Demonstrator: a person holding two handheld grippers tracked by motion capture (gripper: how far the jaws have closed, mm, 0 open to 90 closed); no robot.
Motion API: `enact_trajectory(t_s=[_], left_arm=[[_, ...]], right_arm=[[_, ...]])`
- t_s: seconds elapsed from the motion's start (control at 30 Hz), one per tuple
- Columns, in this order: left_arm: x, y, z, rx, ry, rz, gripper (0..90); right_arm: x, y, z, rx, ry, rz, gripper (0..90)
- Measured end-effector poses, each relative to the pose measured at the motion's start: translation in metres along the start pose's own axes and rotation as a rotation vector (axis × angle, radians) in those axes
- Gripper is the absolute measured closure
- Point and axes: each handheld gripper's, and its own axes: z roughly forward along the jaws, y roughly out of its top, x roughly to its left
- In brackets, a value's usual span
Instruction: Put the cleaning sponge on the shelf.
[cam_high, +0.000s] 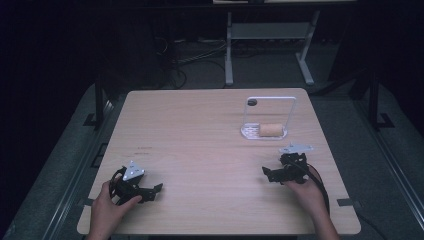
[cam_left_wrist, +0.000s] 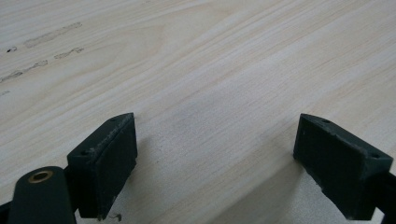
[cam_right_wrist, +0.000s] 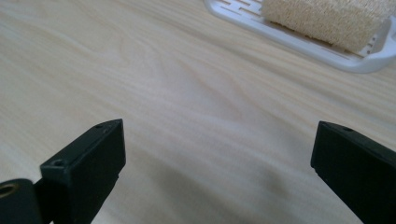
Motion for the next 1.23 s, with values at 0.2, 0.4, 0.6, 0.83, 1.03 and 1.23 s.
enact_trajectory(t_s=[0.2, 0.4, 0.6, 0.83, 1.03, 1.23], left_arm=[[0.0, 0.0, 0.0, 0.0, 0.0, 0.0, 13.0], [0.0, 0.0, 0.0, 0.0, 0.0, 0.0, 13.0], [0.0, 0.0, 0.0, 0.0, 0.0, 0.0, 13.0], [0.0, 0.0, 0.0, 0.0, 0.0, 0.0, 12.9], [0.0, 0.0, 0.0, 0.0, 0.0, 0.0, 12.9], [0.0, 0.0, 0.0, 0.0, 0.001, 0.0, 12.9]], right_arm=[[0.008, -0.013, -0.008, -0.004, 0.014, -0.015, 3.0], [0.016, -0.024, -0.013, 0.001, 0.029, -0.027, 3.0], [0.025, -0.035, -0.012, 0.011, 0.053, -0.054, 3.0], [0.043, -0.043, -0.011, 0.01, 0.086, -0.081, 2.8], [0.048, -0.045, -0.012, 0.013, 0.093, -0.087, 2.9], [0.048, -0.045, -0.012, 0.013, 0.093, -0.088, 2.8]])
